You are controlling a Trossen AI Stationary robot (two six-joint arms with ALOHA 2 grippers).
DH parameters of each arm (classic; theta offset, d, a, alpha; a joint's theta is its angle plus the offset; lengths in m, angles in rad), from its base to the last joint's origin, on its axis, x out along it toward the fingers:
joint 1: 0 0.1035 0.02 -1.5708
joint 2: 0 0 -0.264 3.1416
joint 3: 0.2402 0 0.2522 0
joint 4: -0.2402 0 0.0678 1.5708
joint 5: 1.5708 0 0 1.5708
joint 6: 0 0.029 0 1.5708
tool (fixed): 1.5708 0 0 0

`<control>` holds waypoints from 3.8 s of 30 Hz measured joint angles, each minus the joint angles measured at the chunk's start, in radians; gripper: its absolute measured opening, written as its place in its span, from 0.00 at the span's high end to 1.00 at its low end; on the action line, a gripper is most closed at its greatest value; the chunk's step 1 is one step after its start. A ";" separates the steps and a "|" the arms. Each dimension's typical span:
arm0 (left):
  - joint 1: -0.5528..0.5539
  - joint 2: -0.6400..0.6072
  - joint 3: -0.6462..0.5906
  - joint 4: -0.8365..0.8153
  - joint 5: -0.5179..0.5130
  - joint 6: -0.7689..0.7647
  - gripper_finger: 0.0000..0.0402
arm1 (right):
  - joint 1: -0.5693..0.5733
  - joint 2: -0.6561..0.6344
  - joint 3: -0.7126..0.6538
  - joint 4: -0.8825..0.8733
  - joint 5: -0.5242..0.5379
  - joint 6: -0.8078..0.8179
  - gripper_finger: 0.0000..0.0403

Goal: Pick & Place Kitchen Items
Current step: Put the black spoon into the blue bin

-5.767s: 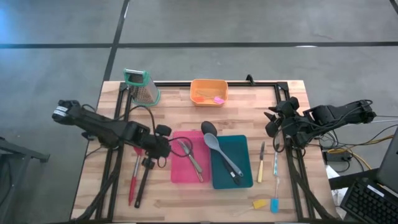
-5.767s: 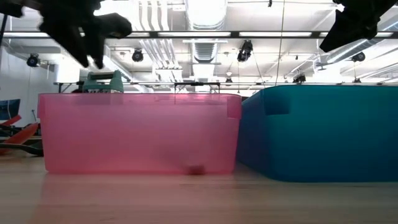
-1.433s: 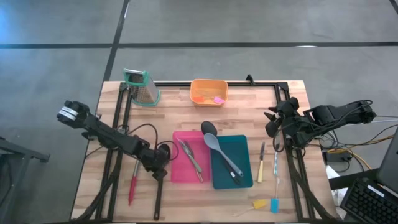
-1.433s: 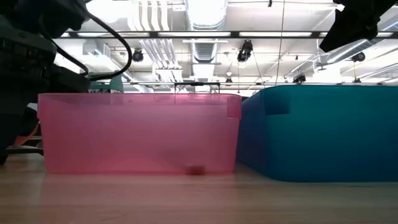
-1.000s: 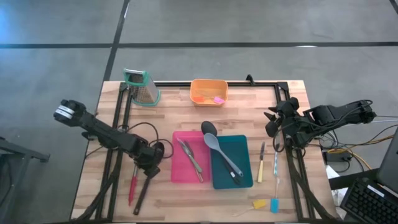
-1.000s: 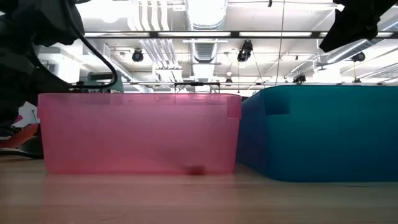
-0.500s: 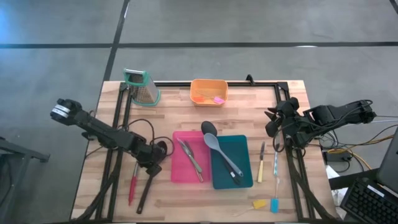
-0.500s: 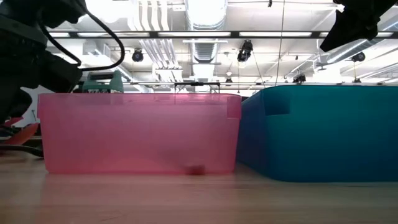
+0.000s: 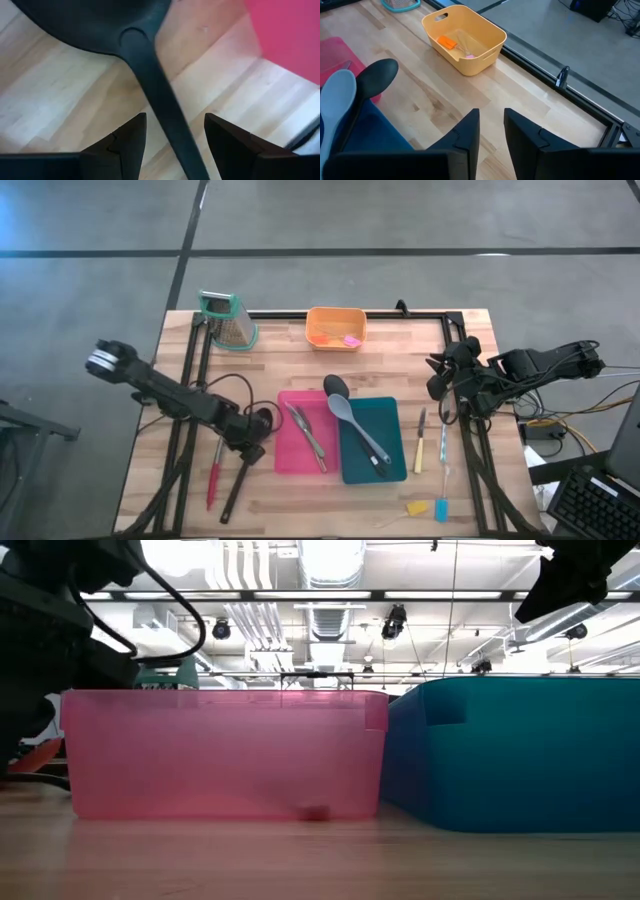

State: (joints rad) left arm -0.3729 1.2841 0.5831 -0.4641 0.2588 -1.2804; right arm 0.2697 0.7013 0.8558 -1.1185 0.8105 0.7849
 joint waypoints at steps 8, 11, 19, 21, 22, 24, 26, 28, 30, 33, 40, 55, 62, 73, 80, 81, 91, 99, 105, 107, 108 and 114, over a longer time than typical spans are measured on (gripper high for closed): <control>0.000 0.080 -0.012 0.000 -0.014 -0.011 0.49 | 0.000 0.000 0.000 0.000 0.000 0.000 0.72; -0.002 0.118 -0.013 -0.008 -0.033 -0.011 0.49 | 0.000 0.000 0.000 0.000 0.000 0.000 0.70; -0.001 0.203 -0.008 -0.037 -0.035 0.033 0.51 | 0.000 0.000 0.000 0.000 0.000 0.000 0.65; 0.000 0.210 -0.007 -0.043 -0.034 0.054 0.54 | 0.000 0.000 0.000 0.000 0.000 0.000 0.64; 0.000 0.212 -0.007 -0.045 -0.036 0.063 0.57 | 0.000 -0.001 0.000 0.000 0.000 0.000 0.64; 0.000 0.211 -0.008 -0.052 -0.050 0.085 0.63 | 0.000 -0.001 0.000 0.000 0.000 0.000 0.63; -0.002 0.207 -0.010 -0.057 -0.067 0.131 0.71 | 0.000 -0.001 0.000 0.000 0.000 0.000 0.62; -0.002 0.204 -0.011 -0.059 -0.087 0.176 0.79 | 0.000 -0.001 0.000 0.000 0.000 0.000 0.62; -0.002 0.200 -0.012 -0.052 -0.113 0.193 0.84 | 0.000 -0.001 0.000 0.000 0.000 0.000 0.61; -0.001 0.189 -0.012 -0.043 -0.150 0.213 0.94 | 0.000 -0.001 0.000 0.000 0.000 0.000 0.63; 0.000 0.105 0.012 -0.052 -0.198 0.198 0.94 | 0.000 0.000 0.000 0.000 0.000 0.000 0.69; -0.003 -0.160 0.035 -0.071 -0.425 0.224 0.94 | 0.000 0.000 0.000 0.000 0.000 0.000 0.82; -0.012 -0.235 0.037 -0.053 -0.586 0.336 0.94 | 0.000 0.000 0.000 0.000 0.000 0.000 0.82; -0.013 -0.324 0.037 0.269 -0.737 0.770 0.94 | 0.000 0.049 0.000 0.006 -0.007 0.001 0.74; -0.013 -0.325 0.035 0.628 -0.737 1.196 0.94 | 0.000 0.137 -0.020 0.179 -0.007 -0.055 0.76; -0.013 -0.320 0.035 0.683 -0.738 1.251 0.94 | 0.000 0.153 -0.026 0.222 -0.007 -0.087 0.77; -0.009 -0.251 0.034 1.028 -0.720 1.515 0.94 | 0.001 0.341 -0.096 0.693 -0.064 -0.403 0.83; 0.064 -0.150 0.034 1.313 -0.793 1.512 0.94 | 0.011 0.481 -0.095 1.023 -0.166 -0.605 0.76; 0.148 -0.106 0.034 1.351 -0.818 1.415 0.94 | 0.033 0.539 -0.095 1.231 -0.164 -0.730 0.69; 0.171 -0.083 0.034 1.385 -0.812 1.398 0.94 | 0.032 0.560 -0.095 1.315 -0.161 -0.780 0.66; 0.183 -0.069 0.034 1.403 -0.800 1.389 0.94 | 0.031 0.571 -0.095 1.350 -0.159 -0.811 0.65; 0.238 0.011 0.034 1.540 -0.773 1.355 0.94 | 0.031 0.659 -0.095 1.558 -0.156 -0.979 0.57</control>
State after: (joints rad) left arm -0.1353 1.2955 0.6167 1.0761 -0.5145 0.0741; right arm 0.3008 1.3608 0.7609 0.4396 0.6543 -0.1944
